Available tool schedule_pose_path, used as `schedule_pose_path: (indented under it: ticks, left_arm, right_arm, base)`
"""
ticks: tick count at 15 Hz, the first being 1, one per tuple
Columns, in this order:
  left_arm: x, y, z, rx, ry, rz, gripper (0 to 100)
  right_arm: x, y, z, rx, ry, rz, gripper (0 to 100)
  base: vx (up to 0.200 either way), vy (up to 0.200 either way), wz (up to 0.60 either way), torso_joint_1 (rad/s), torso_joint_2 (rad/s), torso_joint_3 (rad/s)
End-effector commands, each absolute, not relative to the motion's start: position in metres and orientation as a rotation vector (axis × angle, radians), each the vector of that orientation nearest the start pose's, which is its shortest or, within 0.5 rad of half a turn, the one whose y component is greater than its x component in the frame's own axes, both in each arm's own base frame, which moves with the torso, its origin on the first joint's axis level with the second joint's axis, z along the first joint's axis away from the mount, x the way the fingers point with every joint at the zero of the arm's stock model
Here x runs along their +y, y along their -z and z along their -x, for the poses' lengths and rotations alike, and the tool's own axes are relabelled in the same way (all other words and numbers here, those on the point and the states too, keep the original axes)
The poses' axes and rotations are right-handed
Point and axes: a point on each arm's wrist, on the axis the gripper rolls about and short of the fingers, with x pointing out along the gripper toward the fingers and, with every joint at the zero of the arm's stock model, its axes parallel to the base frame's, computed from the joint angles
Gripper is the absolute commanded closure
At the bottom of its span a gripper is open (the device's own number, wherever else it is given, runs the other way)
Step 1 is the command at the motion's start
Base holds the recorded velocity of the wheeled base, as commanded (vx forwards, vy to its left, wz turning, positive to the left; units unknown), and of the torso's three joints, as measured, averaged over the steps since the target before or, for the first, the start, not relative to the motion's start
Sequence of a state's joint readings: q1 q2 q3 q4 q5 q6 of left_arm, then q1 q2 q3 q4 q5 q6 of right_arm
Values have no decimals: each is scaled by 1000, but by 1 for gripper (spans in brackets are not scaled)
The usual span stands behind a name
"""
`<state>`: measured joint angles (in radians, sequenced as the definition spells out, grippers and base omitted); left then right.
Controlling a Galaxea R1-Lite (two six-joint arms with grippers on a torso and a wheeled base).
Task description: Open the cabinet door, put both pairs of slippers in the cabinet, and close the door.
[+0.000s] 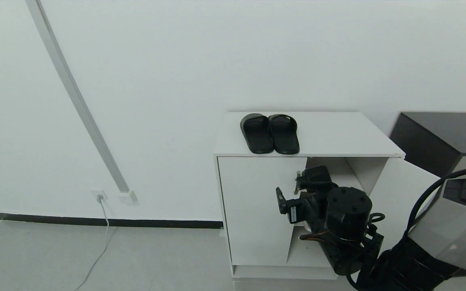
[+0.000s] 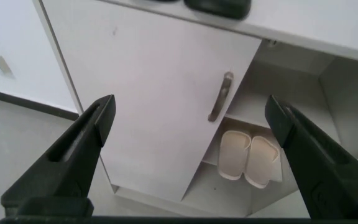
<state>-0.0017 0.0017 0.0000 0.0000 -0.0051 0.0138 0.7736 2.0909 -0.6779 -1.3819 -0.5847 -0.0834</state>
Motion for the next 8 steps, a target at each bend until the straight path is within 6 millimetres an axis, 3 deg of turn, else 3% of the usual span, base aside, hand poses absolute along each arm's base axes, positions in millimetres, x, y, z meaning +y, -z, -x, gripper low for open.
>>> schedule_pose_path:
  ticks: [1, 4, 8]
  left_arm:
    - [0, -76, 23, 1, 6, -17, 100]
    - [0, -76, 23, 2, 0, -17, 100]
    - [0, -76, 23, 2, 2, -14, 100]
  right_arm:
    - [234, -97, -261, -1, -183, 122, 0]
    - [234, -95, -267, -31, -162, 176, 0]
    - [255, -132, -290, 1, -160, 134, 0]
  base:
    - [0, 0, 0, 90, -193, -115]
    - [0, 0, 0, 31, -57, -36]
    - [0, 0, 0, 0, 0, 0]
